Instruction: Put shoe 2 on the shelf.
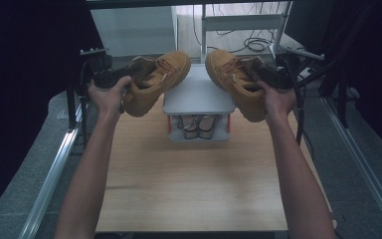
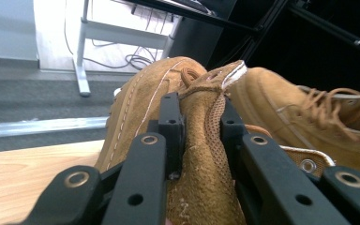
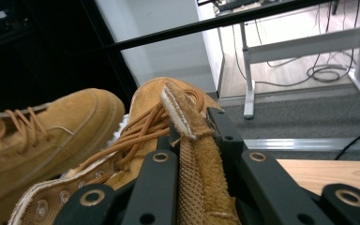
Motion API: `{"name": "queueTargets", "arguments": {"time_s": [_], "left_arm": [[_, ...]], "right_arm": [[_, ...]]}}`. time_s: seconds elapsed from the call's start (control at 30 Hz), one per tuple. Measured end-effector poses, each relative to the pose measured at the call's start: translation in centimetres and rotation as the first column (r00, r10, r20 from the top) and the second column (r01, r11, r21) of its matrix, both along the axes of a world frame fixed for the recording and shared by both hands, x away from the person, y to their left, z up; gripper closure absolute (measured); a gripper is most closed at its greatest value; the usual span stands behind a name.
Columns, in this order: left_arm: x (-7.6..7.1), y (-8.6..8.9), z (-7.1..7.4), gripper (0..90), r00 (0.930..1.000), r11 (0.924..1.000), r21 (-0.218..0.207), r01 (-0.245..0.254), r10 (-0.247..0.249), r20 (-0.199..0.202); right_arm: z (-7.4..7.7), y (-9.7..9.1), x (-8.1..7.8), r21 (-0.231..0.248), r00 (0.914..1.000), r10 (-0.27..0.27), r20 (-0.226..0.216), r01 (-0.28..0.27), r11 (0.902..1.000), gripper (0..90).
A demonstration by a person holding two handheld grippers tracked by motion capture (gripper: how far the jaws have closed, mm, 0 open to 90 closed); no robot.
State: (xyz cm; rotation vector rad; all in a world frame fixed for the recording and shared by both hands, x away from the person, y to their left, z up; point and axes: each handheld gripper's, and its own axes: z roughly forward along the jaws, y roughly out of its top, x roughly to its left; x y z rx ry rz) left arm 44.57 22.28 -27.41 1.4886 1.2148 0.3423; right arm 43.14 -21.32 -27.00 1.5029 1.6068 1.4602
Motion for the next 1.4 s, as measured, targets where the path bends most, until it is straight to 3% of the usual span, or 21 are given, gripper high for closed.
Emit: {"name": "queueTargets", "arguments": {"time_s": [0.23,0.43,0.57,0.8,0.97,1.17,1.4], "left_arm": [[2.3,-0.7,0.3,77.2,0.9996,0.9989,-0.041,0.020,-0.021,-0.019],[3.4,-1.2,0.4,77.1,0.9993,0.9967,-0.078,0.025,-0.027,-0.025],[4.0,-1.4,-0.1,76.7,0.9988,0.9961,-0.086,0.019,-0.023,-0.042],[6.0,-1.5,-1.7,76.3,0.9948,0.9899,-0.139,0.031,-0.044,-0.092],[7.0,-1.9,-2.3,75.2,0.9922,0.9861,-0.157,0.053,-0.070,-0.103],[8.1,-1.6,-1.9,70.8,0.9859,0.9878,-0.125,0.093,-0.109,-0.127],[9.4,-0.2,-2.4,66.1,0.9745,0.9748,-0.186,0.123,-0.154,-0.163]], "right_arm": [[-0.3,2.4,3.2,0.056,0.9989,-0.014,-0.046,0.016,0.9983,81.5],[0.2,3.2,4.7,0.088,0.9988,-0.015,-0.048,0.019,0.9959,81.5],[-0.4,3.4,5.5,0.111,0.9971,-0.015,-0.075,0.023,0.9935,81.5],[-1.3,4.0,7.0,0.108,0.9911,-0.024,-0.131,0.039,0.9934,81.2],[-1.2,3.9,8.2,0.059,0.9830,-0.023,-0.182,0.034,0.9977,80.2],[-1.5,4.0,9.2,-0.018,0.9833,-0.003,-0.182,0.000,0.9998,76.7],[-1.8,3.5,9.5,0.022,0.9845,0.053,-0.167,-0.050,0.9985,70.6]]}}
